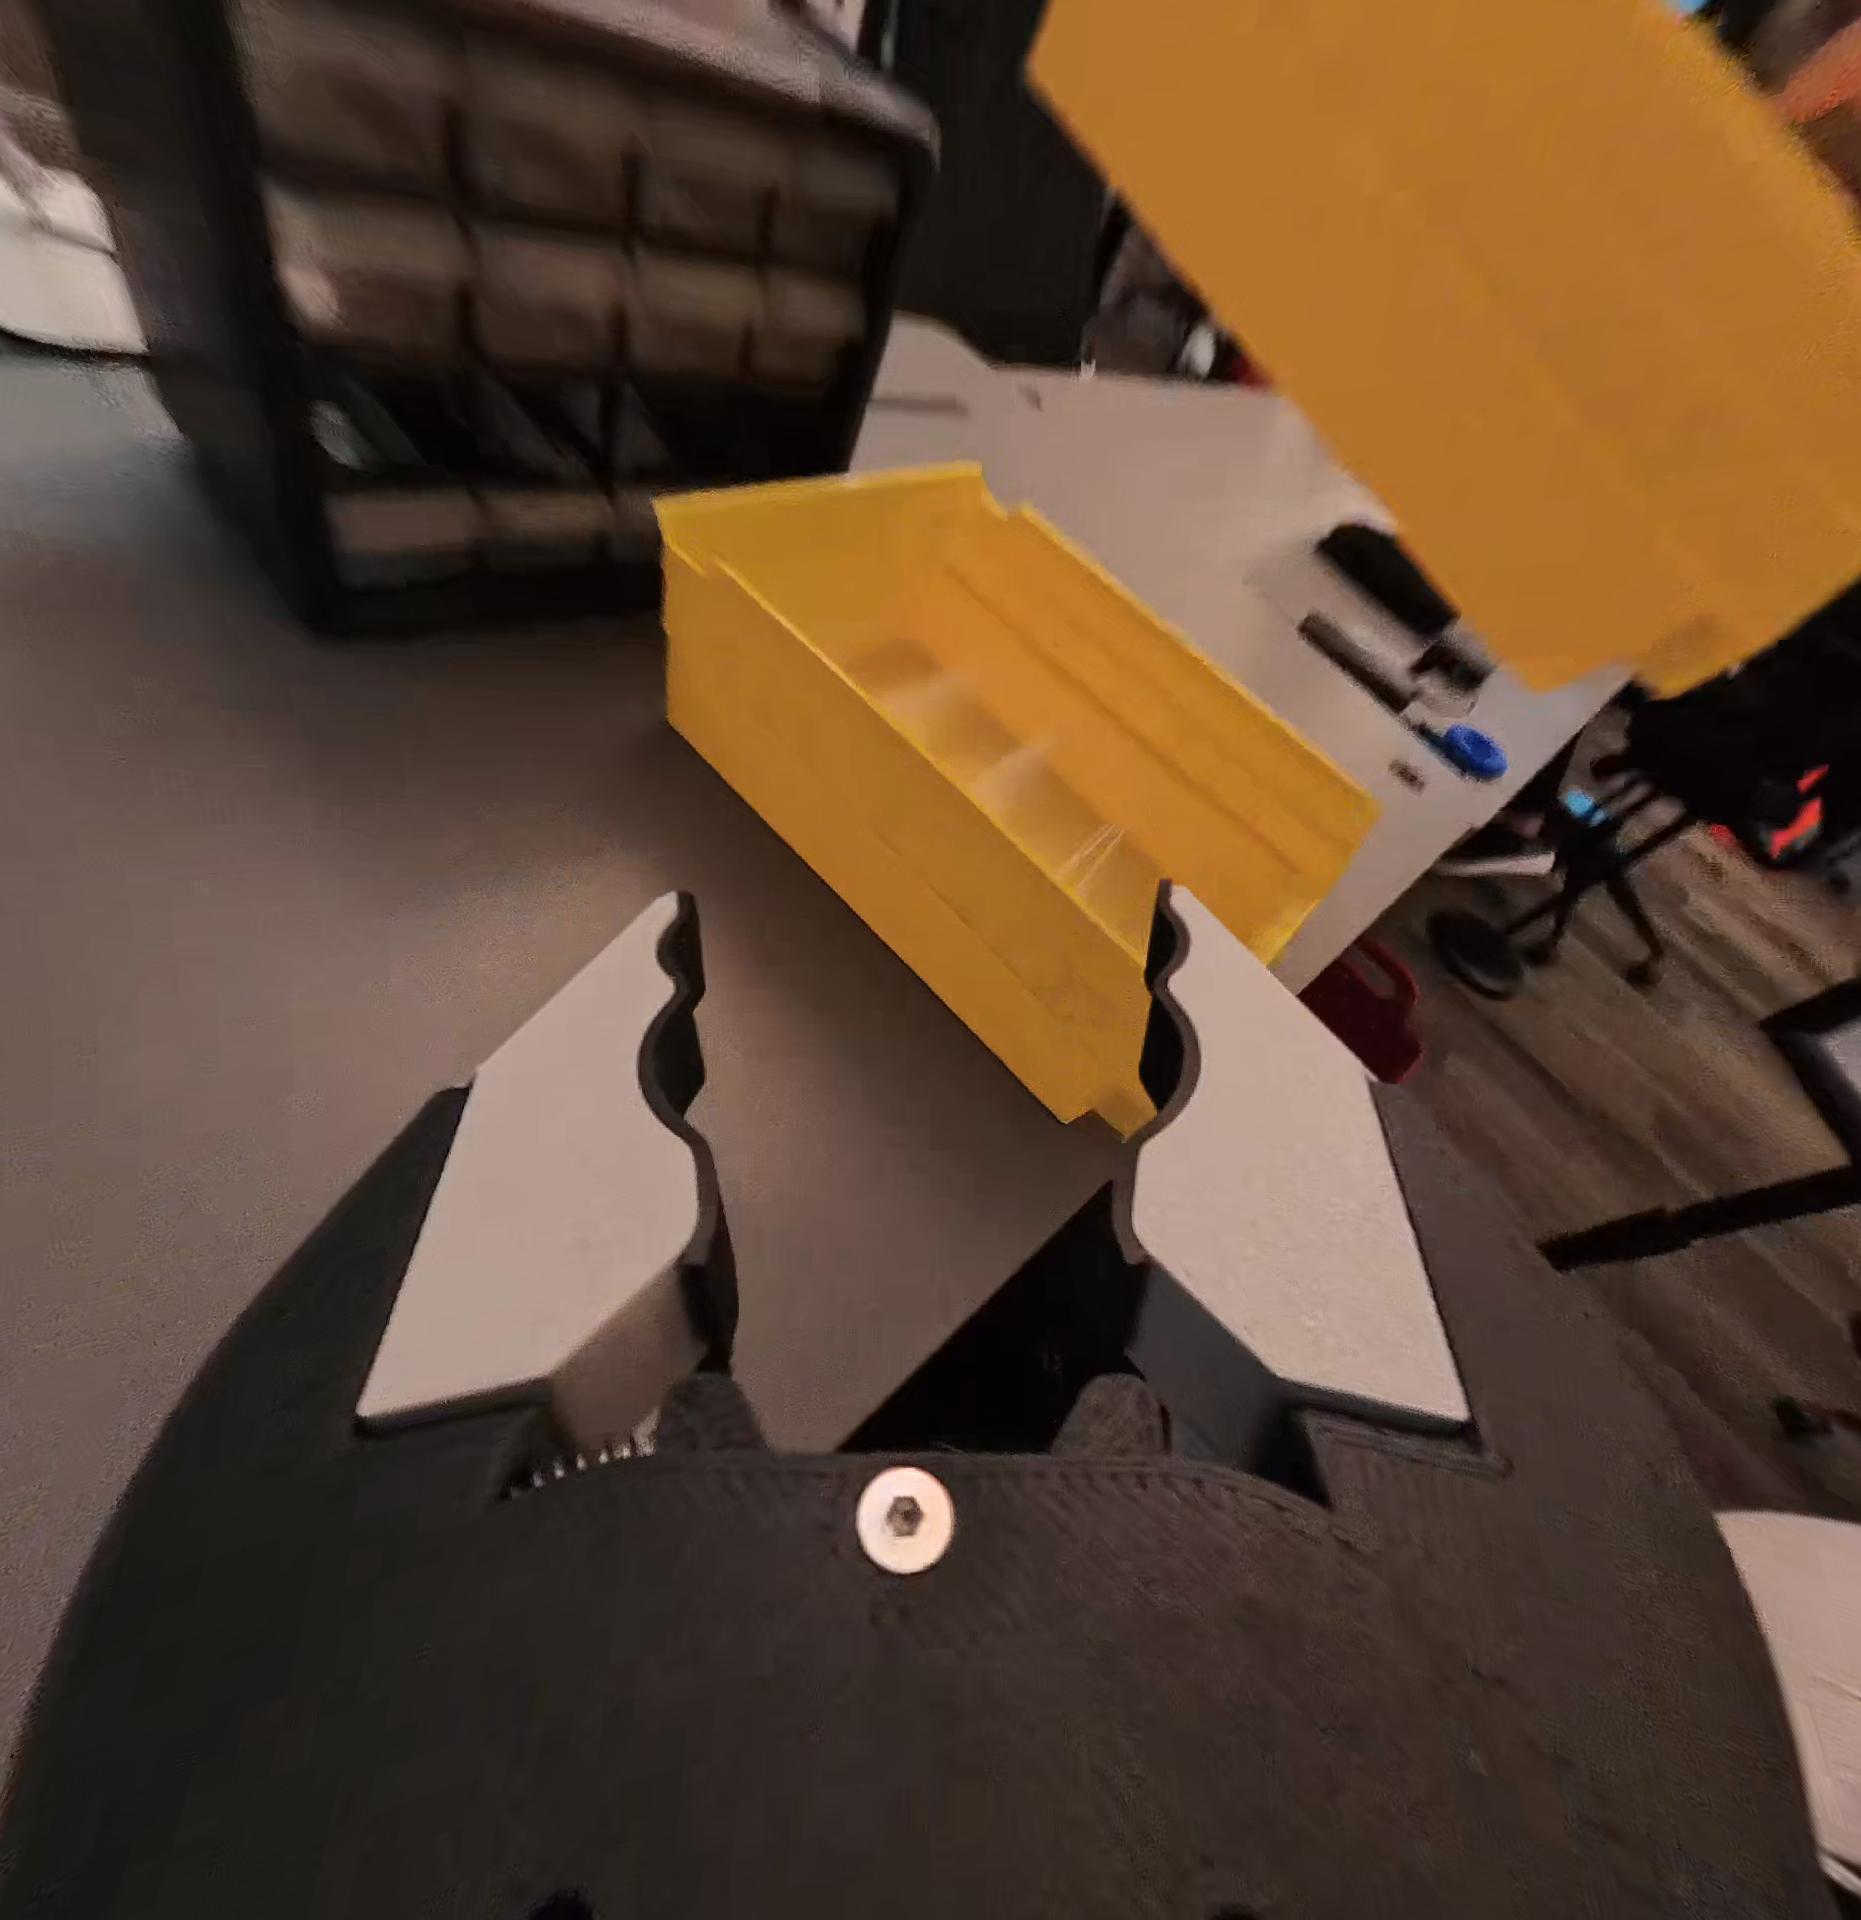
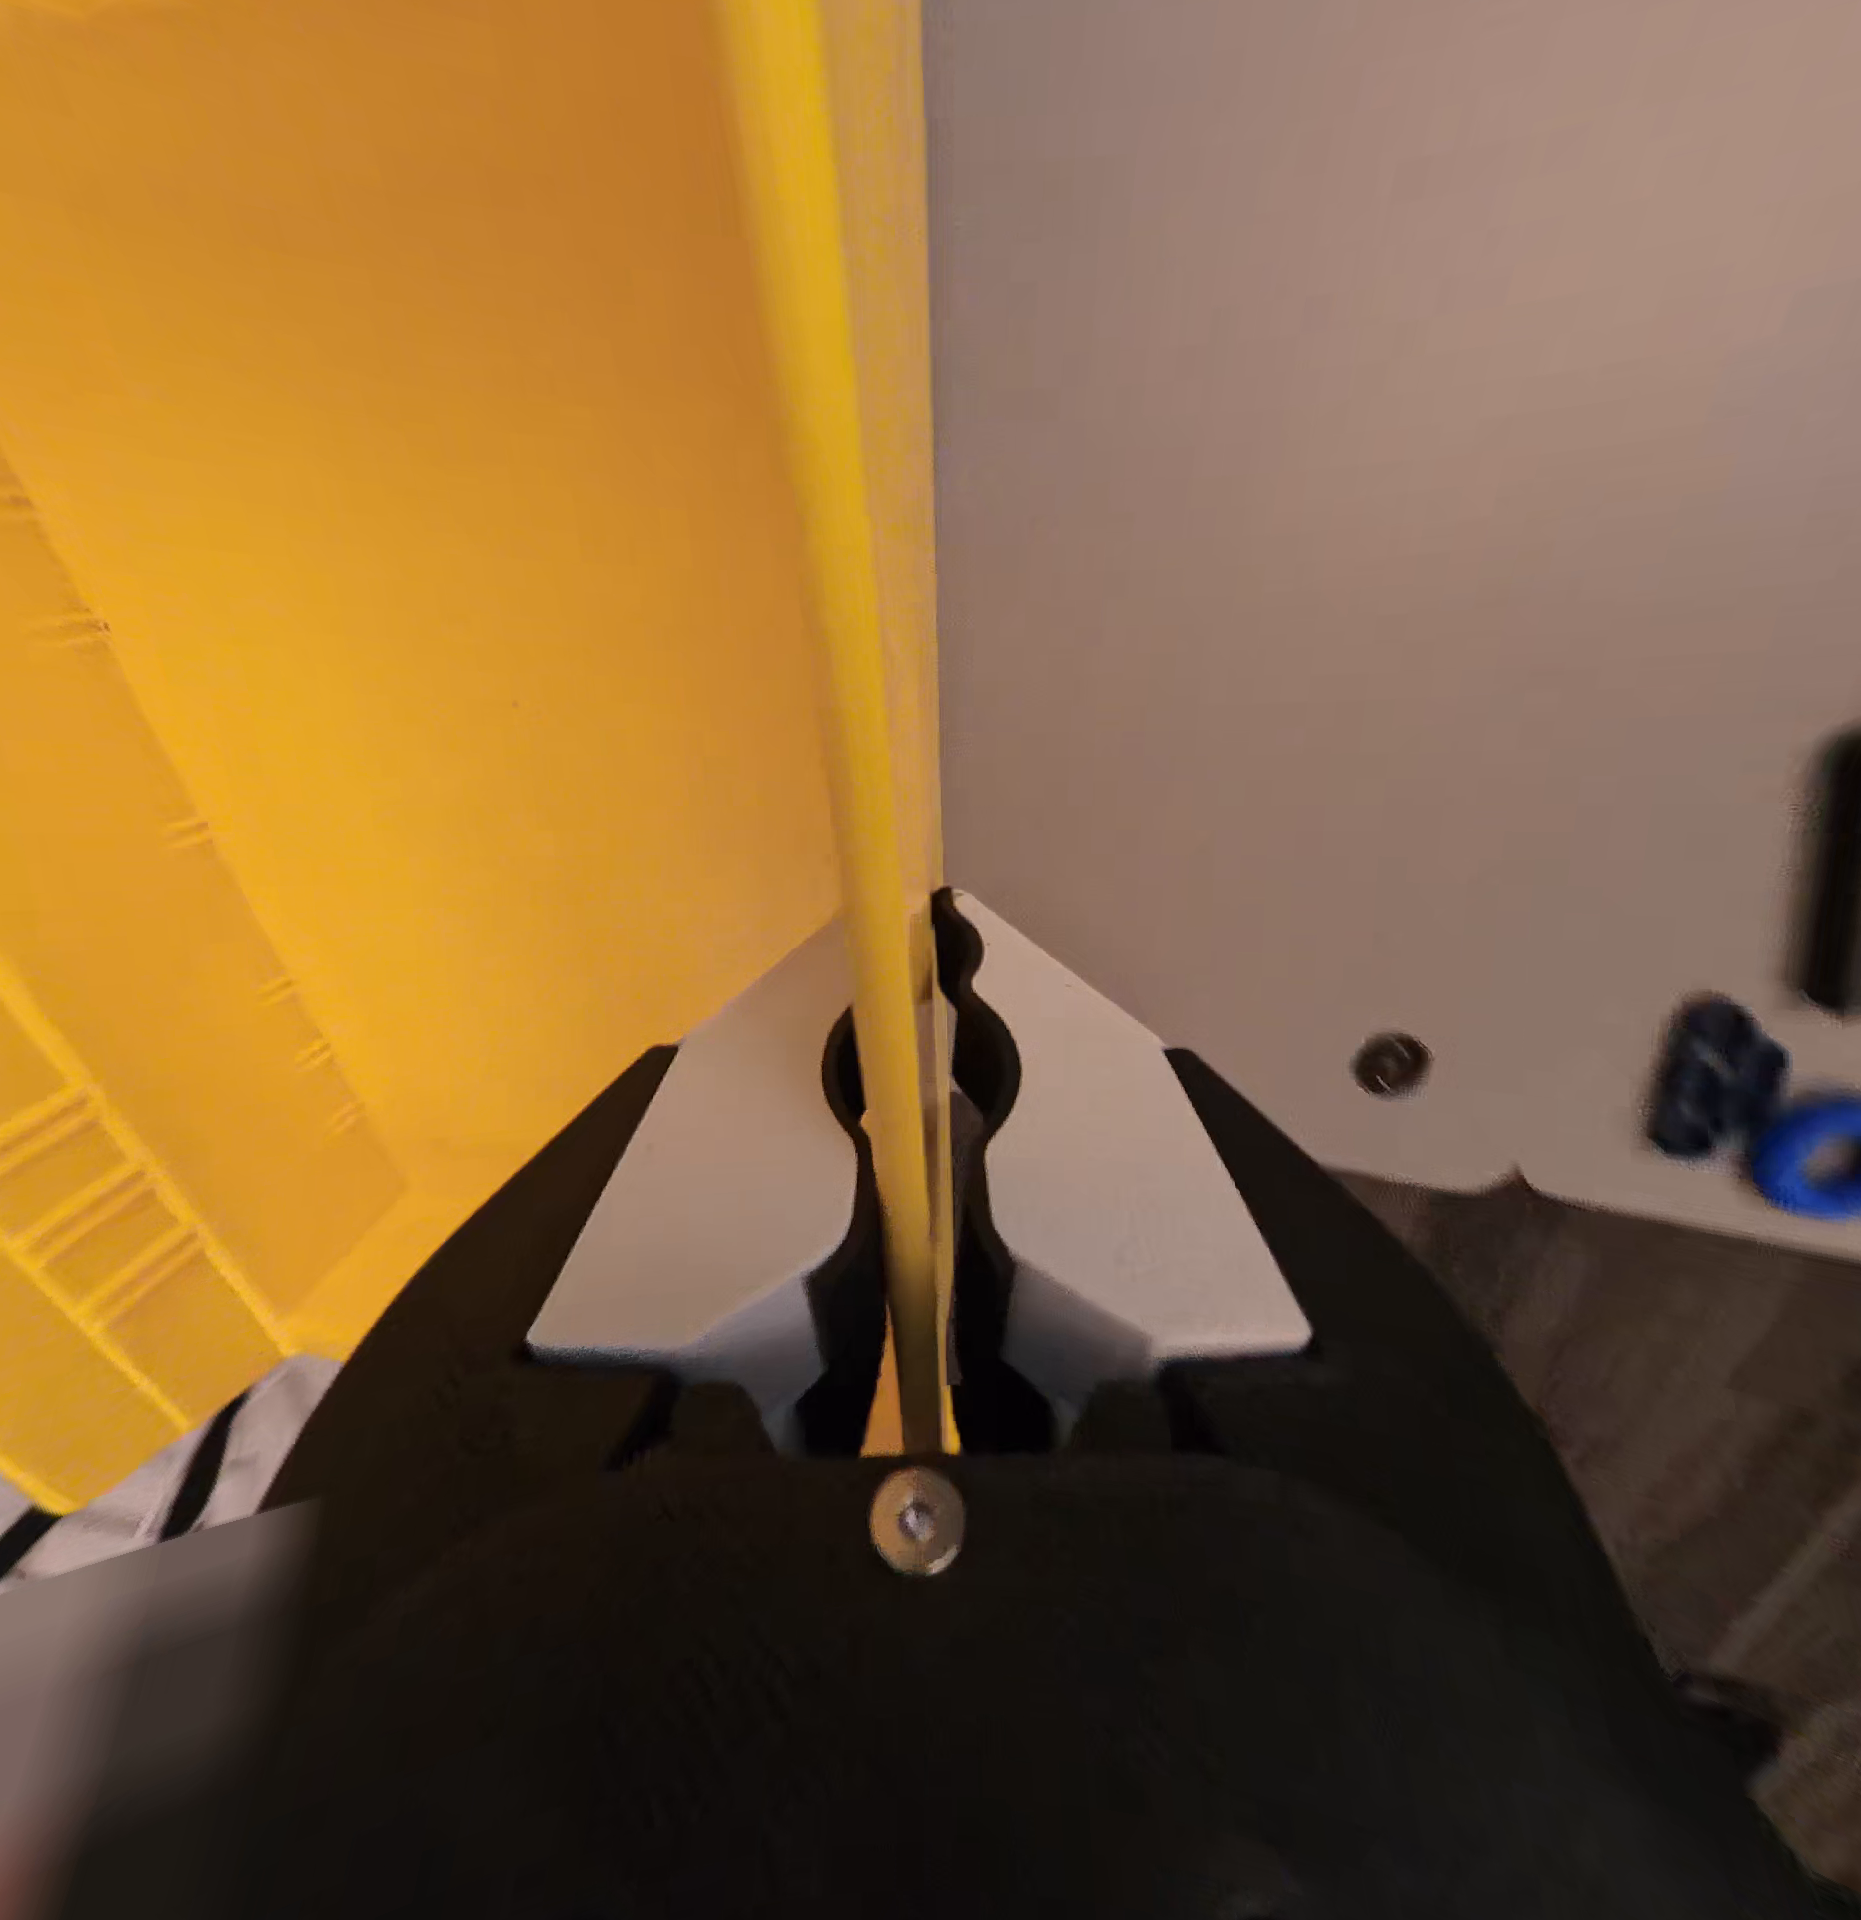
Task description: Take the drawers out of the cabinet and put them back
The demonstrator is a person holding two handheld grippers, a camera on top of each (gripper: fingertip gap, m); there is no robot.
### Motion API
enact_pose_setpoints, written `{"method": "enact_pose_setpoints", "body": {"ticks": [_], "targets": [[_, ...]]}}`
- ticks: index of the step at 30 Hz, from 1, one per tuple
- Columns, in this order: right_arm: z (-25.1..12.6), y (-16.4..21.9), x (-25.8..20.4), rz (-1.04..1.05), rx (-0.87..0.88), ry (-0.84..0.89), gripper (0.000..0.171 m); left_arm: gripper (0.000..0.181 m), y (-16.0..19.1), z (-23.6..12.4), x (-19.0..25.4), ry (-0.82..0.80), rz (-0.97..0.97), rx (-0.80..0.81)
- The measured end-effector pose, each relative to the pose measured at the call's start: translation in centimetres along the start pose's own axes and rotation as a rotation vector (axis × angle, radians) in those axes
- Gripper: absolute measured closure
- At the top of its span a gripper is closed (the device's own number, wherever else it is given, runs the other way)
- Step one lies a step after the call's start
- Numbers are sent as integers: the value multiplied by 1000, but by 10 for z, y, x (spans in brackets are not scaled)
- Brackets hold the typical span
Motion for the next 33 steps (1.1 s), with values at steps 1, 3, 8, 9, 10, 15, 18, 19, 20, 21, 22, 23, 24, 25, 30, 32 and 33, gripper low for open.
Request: {"method": "enact_pose_setpoints", "body": {"ticks": [1,3,8,9,10,15,18,19,20,21,22,23,24,25,30,32,33], "targets": [[3,13,29,39,-8,25,169,91,1,22,1,14,1,-57],[14,39,82,123,-40,68,169,85,-1,61,4,36,0,-146],[59,85,164,239,-125,115,169,88,-8,119,8,-46,84,-392],[68,90,173,251,-131,108,168,90,-9,126,8,-76,110,-441],[77,93,179,260,-136,98,168,91,-7,132,8,-88,127,-504],[110,89,193,290,-138,51,168,127,-7,146,4,-87,192,-700],[127,75,194,287,-124,52,168,157,-12,144,-11,-59,189,-751],[133,70,194,283,-124,54,168,168,-14,140,-19,-56,174,-767],[140,64,194,278,-126,57,168,170,-17,135,-31,-71,163,-786],[147,59,193,277,-130,57,168,173,-20,129,-44,-89,148,-802],[155,54,192,277,-139,56,168,175,-23,121,-59,-108,125,-816],[163,49,190,272,-152,57,168,176,-25,111,-75,-133,96,-820],[171,44,188,266,-172,56,169,178,-27,100,-93,-168,68,-813],[178,39,186,268,-185,33,169,180,-29,87,-111,-208,41,-802],[191,9,180,247,-152,11,169,177,-28,3,-199,-336,-137,-761],[192,1,182,246,-155,5,169,177,-25,-31,-231,-386,-250,-710],[193,-2,184,237,-156,0,169,177,-23,-47,-246,-420,-294,-674]]}}
Point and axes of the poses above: each gripper's, where its closed fingertips meet, z out along the fingers, y out of its underside, x = y × z across the jaws, the point moved 9 cm from there along -z, back along the fingers, and after that the axes turned 3 degrees about z, right-handed, at the moved point
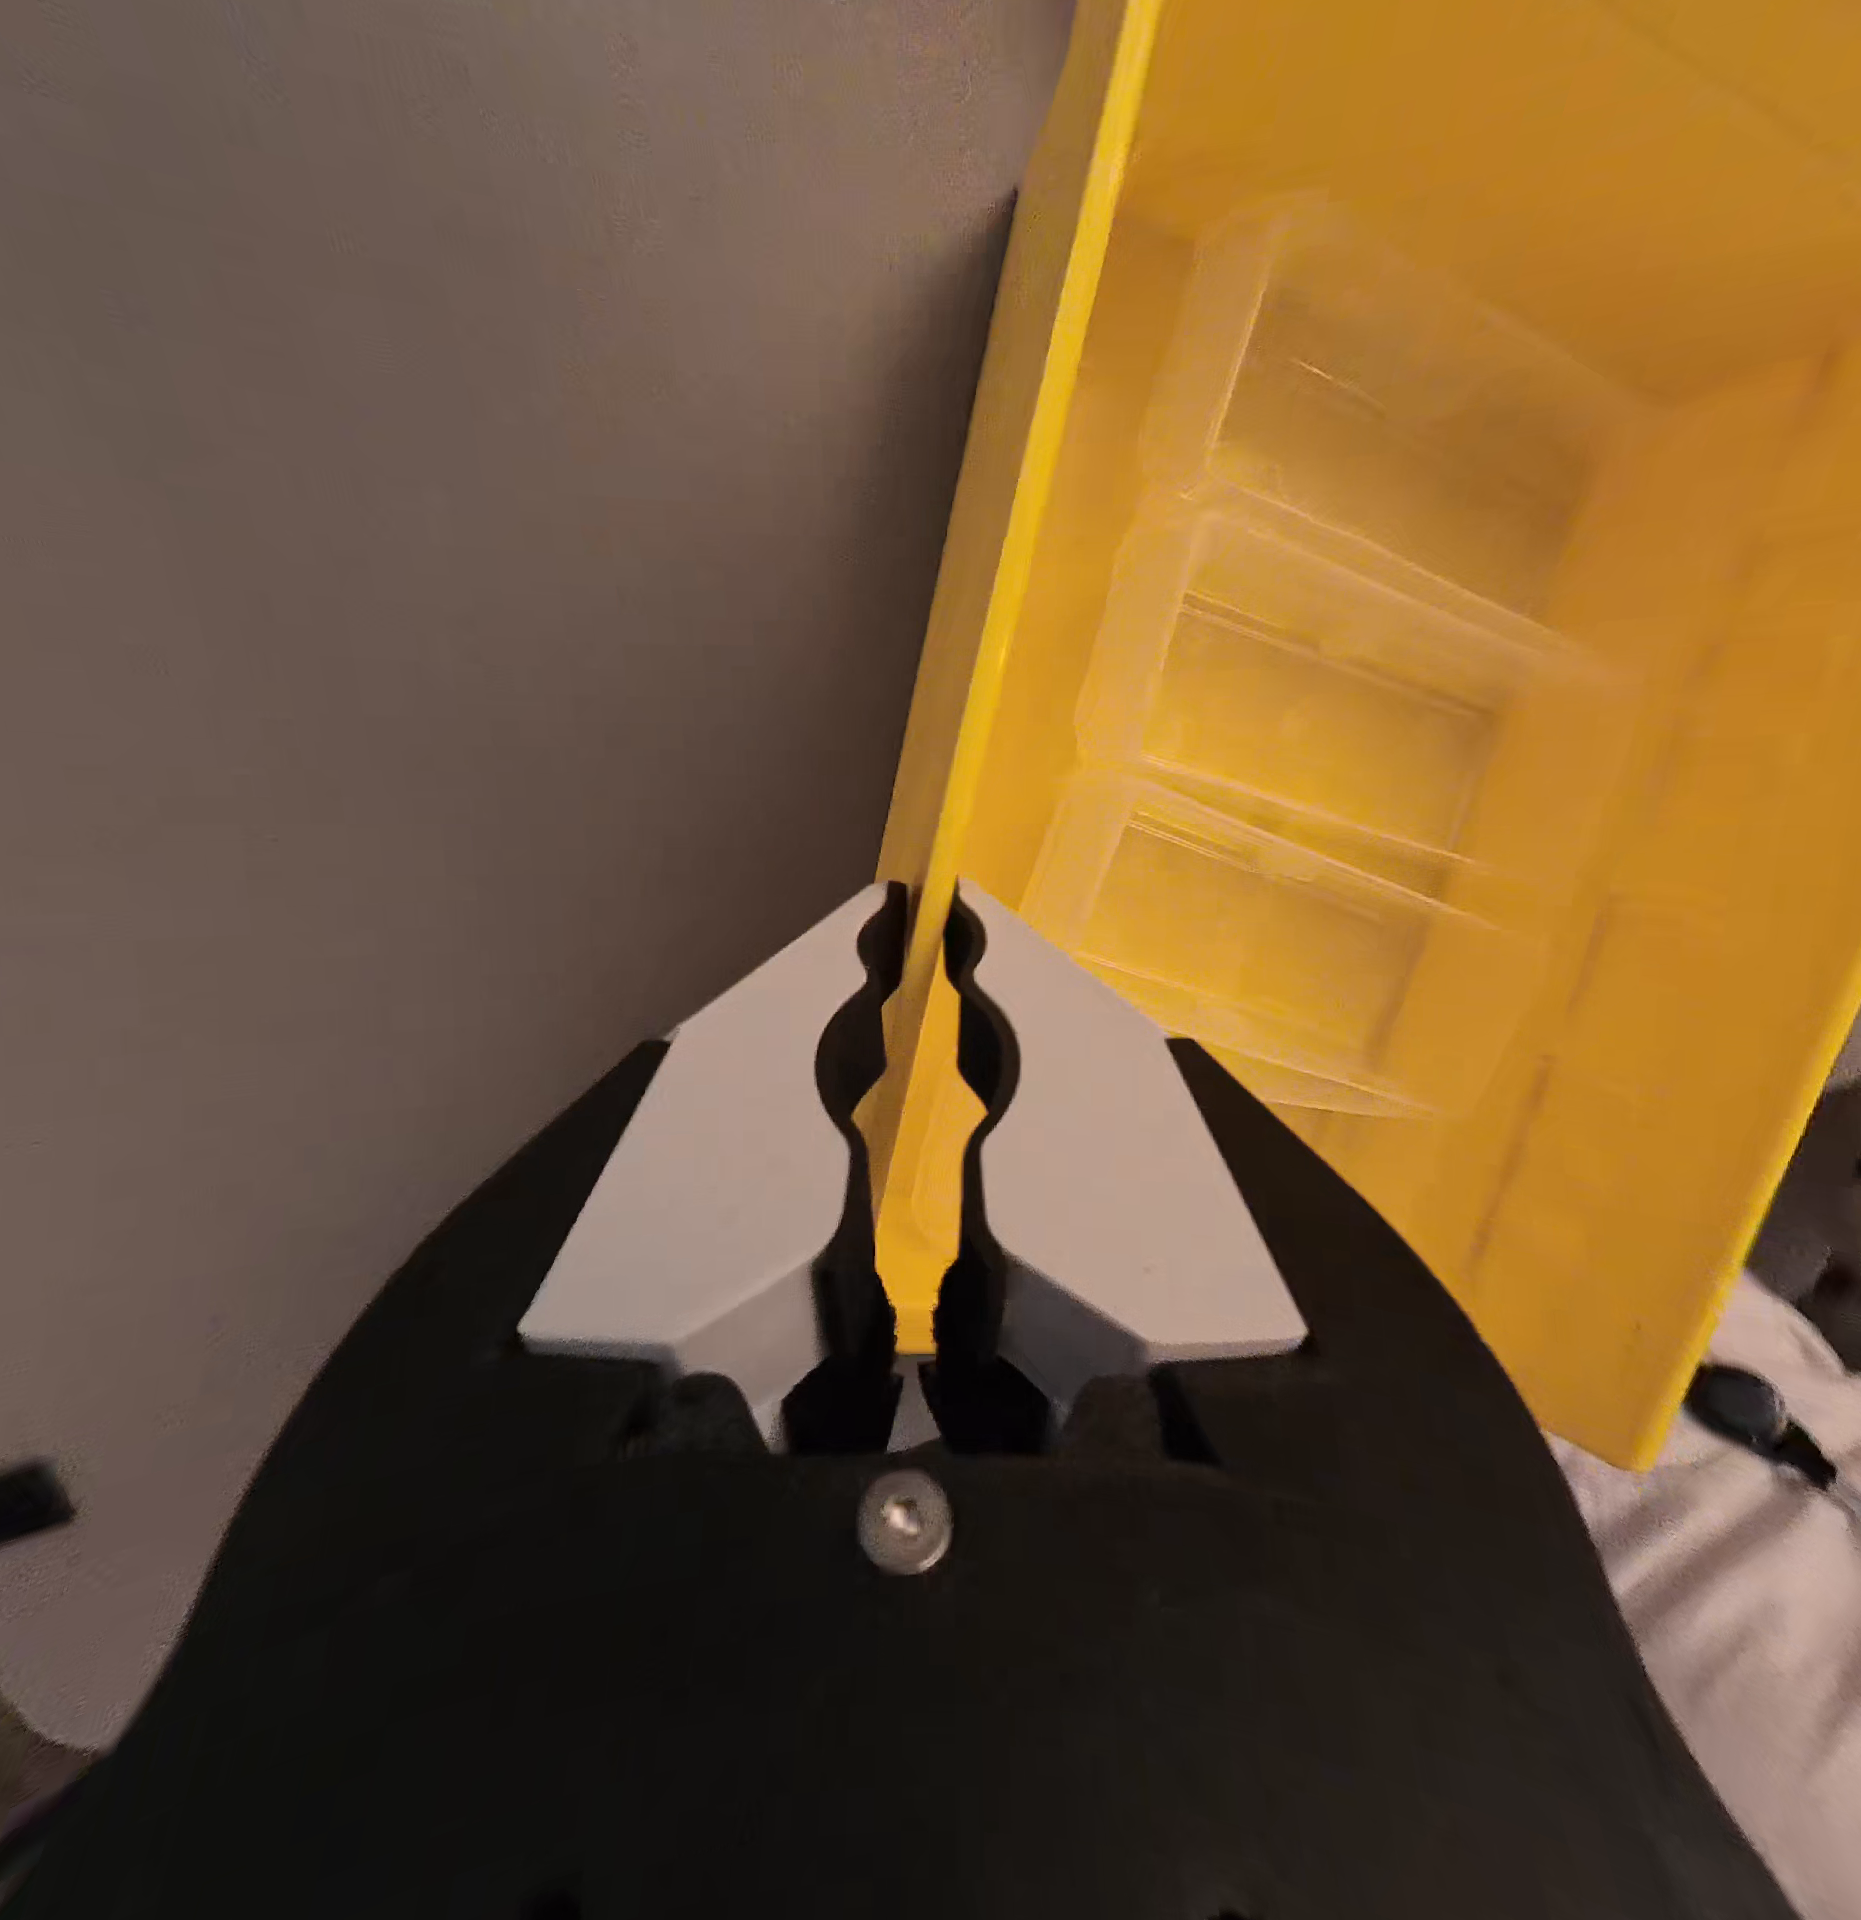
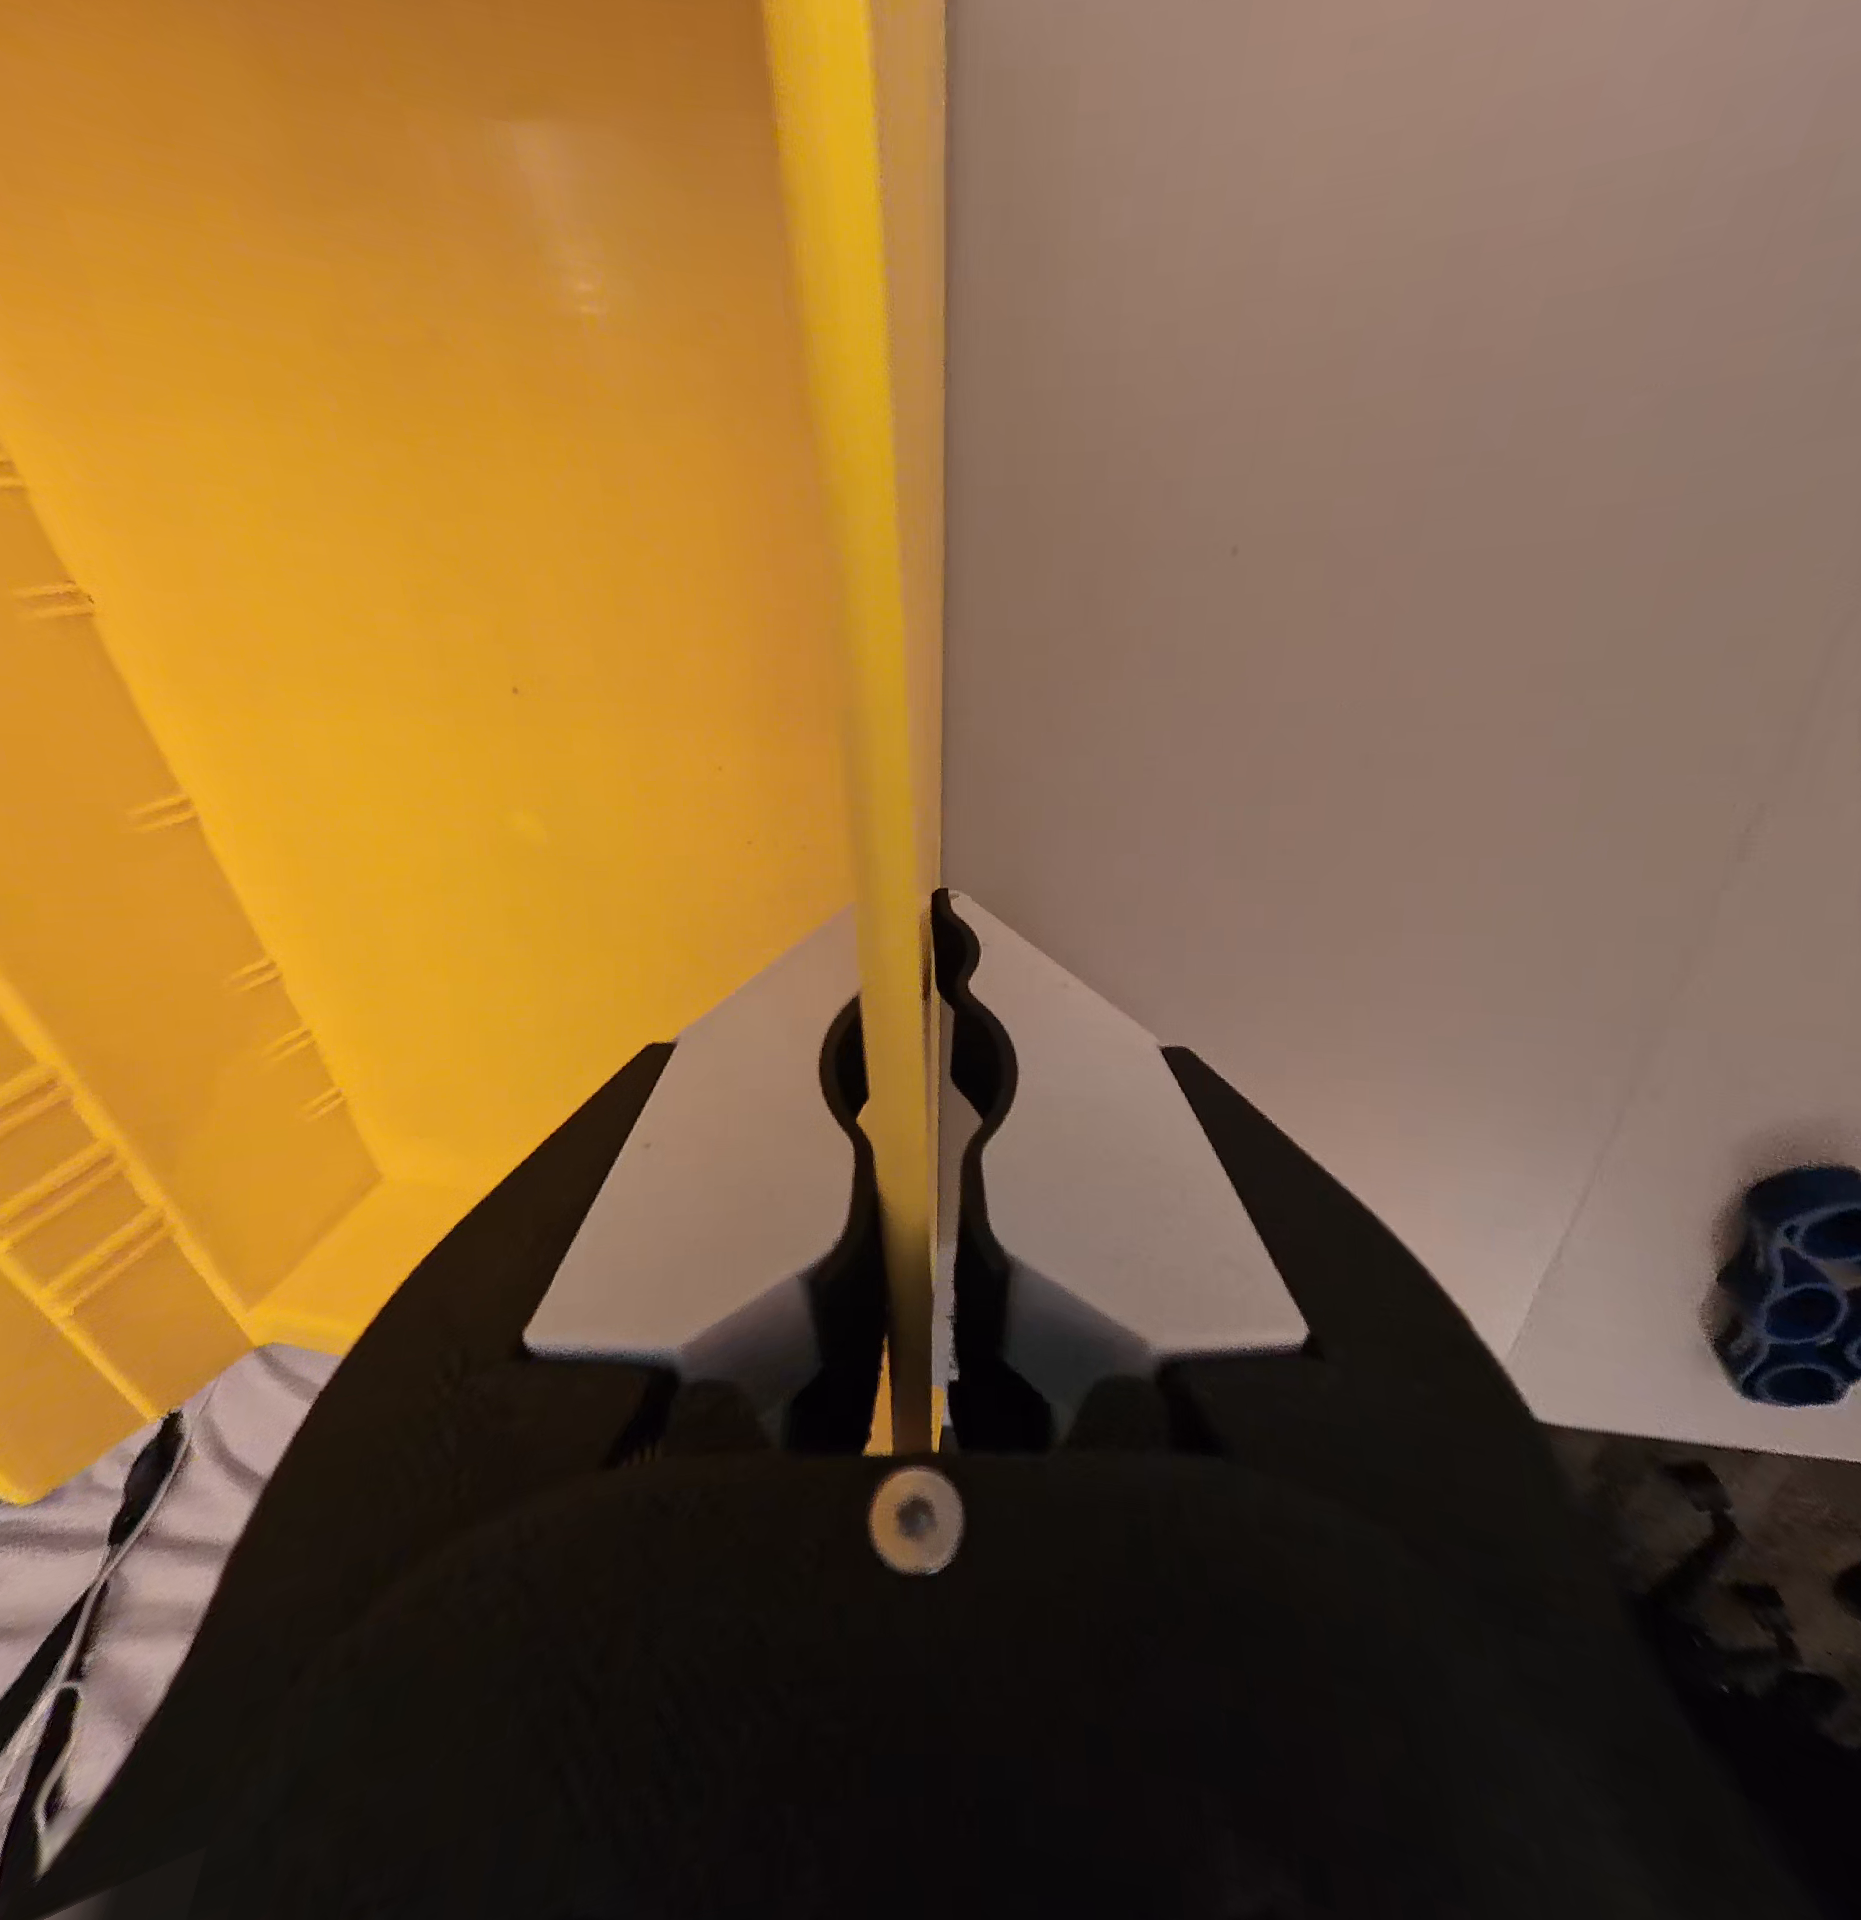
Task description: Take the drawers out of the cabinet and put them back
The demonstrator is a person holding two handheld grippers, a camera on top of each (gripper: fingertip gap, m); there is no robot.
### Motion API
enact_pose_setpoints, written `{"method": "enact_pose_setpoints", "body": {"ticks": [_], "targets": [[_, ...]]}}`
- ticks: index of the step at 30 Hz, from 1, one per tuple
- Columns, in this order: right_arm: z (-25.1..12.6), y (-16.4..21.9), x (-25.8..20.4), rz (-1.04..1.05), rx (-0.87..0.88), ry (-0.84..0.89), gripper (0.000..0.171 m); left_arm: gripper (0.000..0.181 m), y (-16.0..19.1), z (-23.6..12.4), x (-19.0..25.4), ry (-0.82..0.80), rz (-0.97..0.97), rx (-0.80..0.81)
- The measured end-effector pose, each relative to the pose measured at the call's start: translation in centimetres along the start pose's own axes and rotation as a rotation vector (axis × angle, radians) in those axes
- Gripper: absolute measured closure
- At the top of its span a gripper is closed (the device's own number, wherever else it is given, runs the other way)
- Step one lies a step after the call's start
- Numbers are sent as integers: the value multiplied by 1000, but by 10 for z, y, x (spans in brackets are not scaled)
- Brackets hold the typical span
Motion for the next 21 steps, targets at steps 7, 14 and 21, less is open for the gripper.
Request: {"method": "enact_pose_setpoints", "body": {"ticks": [7,14,21], "targets": [[-2,-11,14,-43,13,13,170,180,10,-24,-82,-122,-99,77],[-3,-15,21,-65,20,16,169,180,-4,-22,-98,-121,-86,100],[-3,-16,18,-112,35,55,170,180,-5,-20,-99,-144,-116,150]]}}
Point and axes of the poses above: each gripper's, where its closed fingertips meet, z out along the fingers, y out of its underside, x = y × z across the jaws, the point moved 9 cm from there along -z, back along the fingers, and after that the axes turned 3 degrees about z, right-handed, at the moved point
